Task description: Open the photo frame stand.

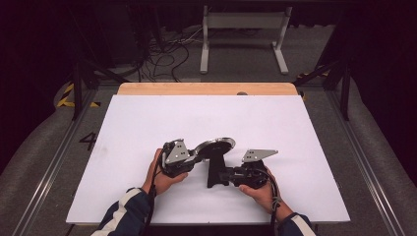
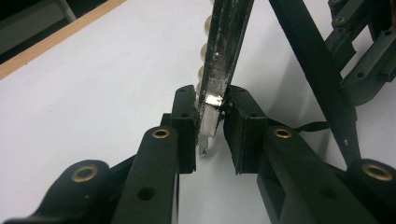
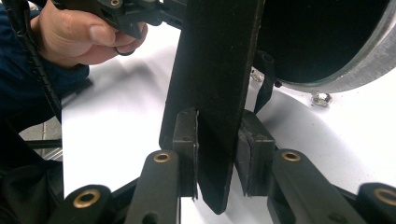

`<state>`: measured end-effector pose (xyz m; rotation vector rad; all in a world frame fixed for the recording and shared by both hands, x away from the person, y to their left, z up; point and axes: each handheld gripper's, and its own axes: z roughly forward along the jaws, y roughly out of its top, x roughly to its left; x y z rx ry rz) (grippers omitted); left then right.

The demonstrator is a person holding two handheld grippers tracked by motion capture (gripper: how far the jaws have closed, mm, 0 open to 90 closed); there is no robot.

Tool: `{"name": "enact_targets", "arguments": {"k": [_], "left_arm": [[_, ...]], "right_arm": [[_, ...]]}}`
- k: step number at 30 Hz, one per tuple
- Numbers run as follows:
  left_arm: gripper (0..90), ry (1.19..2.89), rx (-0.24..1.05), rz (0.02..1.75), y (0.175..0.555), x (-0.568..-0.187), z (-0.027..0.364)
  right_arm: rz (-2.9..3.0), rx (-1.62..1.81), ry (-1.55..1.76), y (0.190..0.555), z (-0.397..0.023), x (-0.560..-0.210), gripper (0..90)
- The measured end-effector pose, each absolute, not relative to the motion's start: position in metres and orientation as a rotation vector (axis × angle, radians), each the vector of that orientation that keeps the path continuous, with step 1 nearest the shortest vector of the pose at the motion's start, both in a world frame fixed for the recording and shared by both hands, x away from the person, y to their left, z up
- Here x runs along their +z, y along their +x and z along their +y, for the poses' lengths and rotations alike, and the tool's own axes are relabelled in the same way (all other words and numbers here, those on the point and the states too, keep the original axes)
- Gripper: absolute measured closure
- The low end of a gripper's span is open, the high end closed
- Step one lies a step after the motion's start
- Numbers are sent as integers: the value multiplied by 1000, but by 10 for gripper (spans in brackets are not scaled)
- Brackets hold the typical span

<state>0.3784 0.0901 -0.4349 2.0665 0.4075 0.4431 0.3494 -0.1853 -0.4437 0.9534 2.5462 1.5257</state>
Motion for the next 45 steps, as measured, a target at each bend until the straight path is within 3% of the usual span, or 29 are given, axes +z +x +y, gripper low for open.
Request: {"name": "enact_targets", "arguments": {"k": [11,32,37,41,45], "left_arm": [[752,2059,538,409,375,-438,88],[719,2004,409,402,376,-440,103],[713,2003,409,375,375,-437,108],[686,2015,363,393,379,-442,107],[660,2031,339,421,384,-446,109]], "right_arm": [[2528,1503,976,351,-185,-444,707],[2434,1371,909,340,-189,-436,734],[2370,1387,863,333,-191,-428,786],[2295,1411,804,321,-189,-417,900],[2270,1403,796,314,-182,-414,900]]}}
